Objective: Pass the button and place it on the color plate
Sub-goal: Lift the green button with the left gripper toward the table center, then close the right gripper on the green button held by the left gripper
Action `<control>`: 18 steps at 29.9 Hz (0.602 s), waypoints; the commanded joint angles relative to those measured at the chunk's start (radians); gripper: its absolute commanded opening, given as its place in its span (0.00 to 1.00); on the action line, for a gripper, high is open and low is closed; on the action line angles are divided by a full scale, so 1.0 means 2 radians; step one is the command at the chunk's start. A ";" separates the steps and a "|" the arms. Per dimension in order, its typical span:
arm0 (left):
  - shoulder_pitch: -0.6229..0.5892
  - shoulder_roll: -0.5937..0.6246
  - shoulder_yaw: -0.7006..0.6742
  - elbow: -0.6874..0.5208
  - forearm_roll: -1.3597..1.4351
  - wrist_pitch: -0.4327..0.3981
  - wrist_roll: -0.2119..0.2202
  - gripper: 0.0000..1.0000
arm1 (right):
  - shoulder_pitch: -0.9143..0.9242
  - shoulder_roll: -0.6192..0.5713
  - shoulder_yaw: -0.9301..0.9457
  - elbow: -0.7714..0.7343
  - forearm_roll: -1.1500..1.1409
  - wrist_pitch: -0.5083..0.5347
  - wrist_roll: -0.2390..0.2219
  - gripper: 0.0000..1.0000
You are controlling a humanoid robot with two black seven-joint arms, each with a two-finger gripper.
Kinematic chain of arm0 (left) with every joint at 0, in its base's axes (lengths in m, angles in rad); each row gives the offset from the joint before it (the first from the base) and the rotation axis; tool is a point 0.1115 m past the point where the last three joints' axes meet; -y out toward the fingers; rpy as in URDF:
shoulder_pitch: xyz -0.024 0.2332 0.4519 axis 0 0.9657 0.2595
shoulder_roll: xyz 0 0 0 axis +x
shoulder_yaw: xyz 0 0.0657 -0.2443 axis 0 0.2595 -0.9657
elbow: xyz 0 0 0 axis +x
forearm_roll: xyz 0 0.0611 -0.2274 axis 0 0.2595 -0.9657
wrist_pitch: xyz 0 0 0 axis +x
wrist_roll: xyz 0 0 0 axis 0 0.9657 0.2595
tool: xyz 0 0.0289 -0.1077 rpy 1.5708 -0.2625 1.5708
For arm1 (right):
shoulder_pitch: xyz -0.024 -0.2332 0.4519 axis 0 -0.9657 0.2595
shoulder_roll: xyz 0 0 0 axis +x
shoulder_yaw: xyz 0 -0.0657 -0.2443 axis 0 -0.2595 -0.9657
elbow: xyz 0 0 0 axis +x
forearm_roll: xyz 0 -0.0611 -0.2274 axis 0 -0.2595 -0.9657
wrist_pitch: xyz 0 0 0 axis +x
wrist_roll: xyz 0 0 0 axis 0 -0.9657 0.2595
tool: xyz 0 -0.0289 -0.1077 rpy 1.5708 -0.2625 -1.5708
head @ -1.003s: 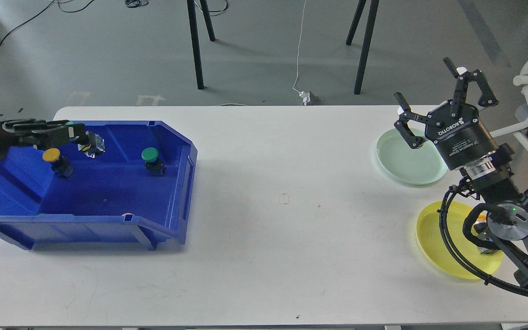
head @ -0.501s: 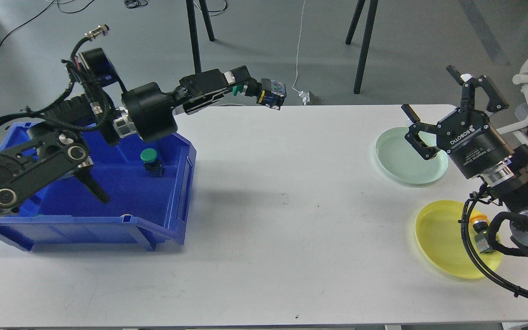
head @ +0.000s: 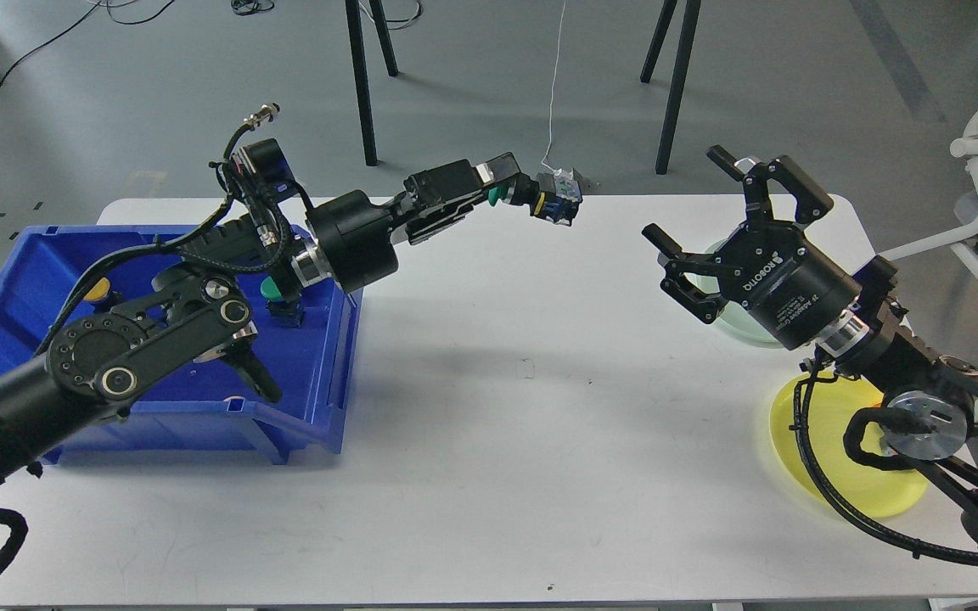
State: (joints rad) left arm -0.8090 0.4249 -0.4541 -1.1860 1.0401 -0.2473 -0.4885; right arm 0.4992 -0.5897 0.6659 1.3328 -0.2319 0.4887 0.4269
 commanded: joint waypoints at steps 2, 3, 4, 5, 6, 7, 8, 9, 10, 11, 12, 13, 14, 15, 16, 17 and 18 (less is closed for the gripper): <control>0.000 -0.011 0.000 0.000 0.000 0.005 0.000 0.21 | 0.021 0.029 -0.016 -0.029 0.000 0.000 0.001 0.95; 0.000 -0.014 0.000 0.000 0.000 0.006 0.000 0.21 | 0.026 0.037 -0.021 -0.035 -0.001 0.000 0.001 0.95; 0.001 -0.014 0.000 0.000 0.000 0.006 0.000 0.21 | 0.030 0.043 -0.026 -0.040 0.000 0.000 0.001 0.95; 0.001 -0.014 0.001 0.000 0.000 0.005 0.000 0.21 | 0.036 0.050 -0.032 -0.044 0.000 0.000 0.001 0.95; 0.001 -0.014 0.004 0.000 0.001 0.006 0.000 0.21 | 0.041 0.055 -0.038 -0.047 0.000 0.000 0.001 0.95; 0.001 -0.014 0.005 0.000 0.001 0.006 0.000 0.21 | 0.044 0.061 -0.044 -0.048 -0.001 0.000 0.001 0.95; 0.001 -0.015 0.006 0.000 0.001 0.006 0.000 0.21 | 0.046 0.065 -0.048 -0.049 -0.001 0.000 0.001 0.95; 0.001 -0.014 0.006 0.000 0.001 0.006 0.000 0.21 | 0.048 0.070 -0.051 -0.049 -0.001 0.000 0.001 0.95; 0.001 -0.014 0.006 0.000 0.001 0.006 0.000 0.21 | 0.050 0.074 -0.054 -0.049 -0.001 0.000 0.001 0.95; 0.001 -0.014 0.006 0.000 0.001 0.006 0.000 0.21 | 0.053 0.077 -0.055 -0.049 -0.001 0.000 0.001 0.95; 0.001 -0.014 0.006 0.000 0.001 0.006 0.000 0.21 | 0.055 0.081 -0.055 -0.049 -0.001 0.000 0.001 0.95; 0.000 -0.014 0.006 0.001 0.001 0.006 0.000 0.21 | 0.055 0.082 -0.055 -0.049 -0.001 0.000 0.001 0.94; 0.000 -0.014 0.005 0.001 0.001 0.006 0.000 0.21 | 0.056 0.084 -0.055 -0.049 -0.001 0.000 0.001 0.94; 0.000 -0.014 0.006 0.001 0.001 0.006 0.000 0.21 | 0.056 0.085 -0.056 -0.049 -0.001 0.000 0.001 0.93; 0.000 -0.014 0.006 0.002 0.001 0.006 0.000 0.21 | 0.057 0.085 -0.056 -0.049 -0.001 0.000 0.001 0.93; 0.000 -0.014 0.006 0.002 0.001 0.006 0.000 0.21 | 0.057 0.085 -0.057 -0.049 -0.001 0.000 0.001 0.92; 0.000 -0.014 0.006 0.001 0.001 0.006 0.000 0.21 | 0.057 0.085 -0.056 -0.049 -0.001 0.000 0.001 0.92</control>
State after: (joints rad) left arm -0.8070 0.3971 -0.4420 -1.1837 1.0416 -0.2362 -0.4888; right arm 0.6119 -0.4208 0.5539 1.2348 -0.2342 0.4887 0.4286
